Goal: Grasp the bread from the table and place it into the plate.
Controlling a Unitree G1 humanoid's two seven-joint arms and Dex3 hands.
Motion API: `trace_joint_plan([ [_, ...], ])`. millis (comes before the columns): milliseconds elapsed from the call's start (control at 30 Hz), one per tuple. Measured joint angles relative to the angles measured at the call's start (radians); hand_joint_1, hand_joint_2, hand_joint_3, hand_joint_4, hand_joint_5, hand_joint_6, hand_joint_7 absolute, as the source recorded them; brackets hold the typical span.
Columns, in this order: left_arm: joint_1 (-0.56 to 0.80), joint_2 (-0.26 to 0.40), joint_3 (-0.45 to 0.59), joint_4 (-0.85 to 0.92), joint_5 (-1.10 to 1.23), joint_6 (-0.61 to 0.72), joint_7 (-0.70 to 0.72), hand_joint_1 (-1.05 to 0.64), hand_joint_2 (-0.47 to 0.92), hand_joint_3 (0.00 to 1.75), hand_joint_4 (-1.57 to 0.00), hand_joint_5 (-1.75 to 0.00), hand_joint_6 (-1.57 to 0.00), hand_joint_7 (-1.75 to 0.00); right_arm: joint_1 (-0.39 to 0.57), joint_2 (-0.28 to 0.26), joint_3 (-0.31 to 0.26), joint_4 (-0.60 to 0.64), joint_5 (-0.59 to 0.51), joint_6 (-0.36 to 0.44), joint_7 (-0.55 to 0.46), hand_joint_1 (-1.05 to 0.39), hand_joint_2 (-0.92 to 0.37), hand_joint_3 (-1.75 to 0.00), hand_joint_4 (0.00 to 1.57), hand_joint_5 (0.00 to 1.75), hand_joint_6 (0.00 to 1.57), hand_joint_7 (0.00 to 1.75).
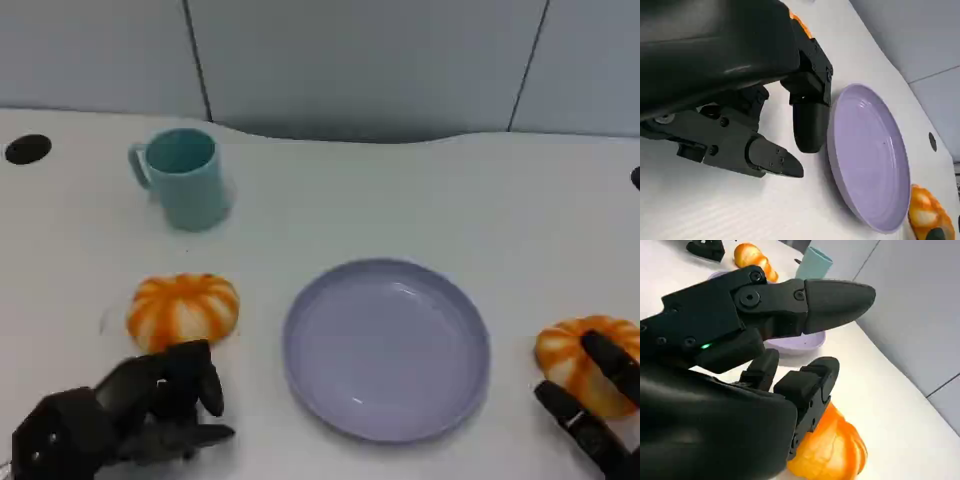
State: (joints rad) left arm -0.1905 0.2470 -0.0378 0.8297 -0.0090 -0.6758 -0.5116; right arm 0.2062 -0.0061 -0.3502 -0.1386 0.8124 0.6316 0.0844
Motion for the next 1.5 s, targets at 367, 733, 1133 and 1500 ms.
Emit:
trace_joint_plan([
  [367, 0.000, 0.000, 0.000, -0.001, -0.001, 0.001, -0.001, -0.19, 0.92, 0.04, -0.73, -1.75, -0.51, -1.75, 0.000, 0.000, 0.001, -0.004, 0.001, 0.010, -0.001, -0.33, -0.92, -0.41, 0.31, 0.93, 0.62, 0.17],
  [733, 0.070, 0.002, 0.002, -0.123, 0.064, -0.092, 0.083, -0.21, 0.88, 0.01, -0.78, -1.75, -0.56, -1.75, 0.000, 0.004, 0.000, -0.005, 0.004, 0.011, -0.002, -0.32, -0.92, -0.38, 0.29, 0.94, 0.63, 0.19],
  [1133, 0.112, 0.176, 0.051, -0.561, 0.863, -0.179, 0.702, -0.61, 0.91, 0.00, -0.19, -1.14, -0.54, -0.39, 0.001, 0.015, 0.007, -0.006, 0.004, 0.011, 0.005, -0.33, -0.92, -0.39, 0.29, 0.95, 0.62, 0.20],
  [1500, 0.118, 0.290, -0.066, -0.809, 1.050, 0.142, 0.572, -0.86, 0.91, 0.04, 0.00, -0.03, -0.09, -0.02, 0.003, 0.029, 0.014, -0.023, 0.000, 0.010, -0.002, -0.35, -0.92, -0.40, 0.30, 0.96, 0.61, 0.21],
])
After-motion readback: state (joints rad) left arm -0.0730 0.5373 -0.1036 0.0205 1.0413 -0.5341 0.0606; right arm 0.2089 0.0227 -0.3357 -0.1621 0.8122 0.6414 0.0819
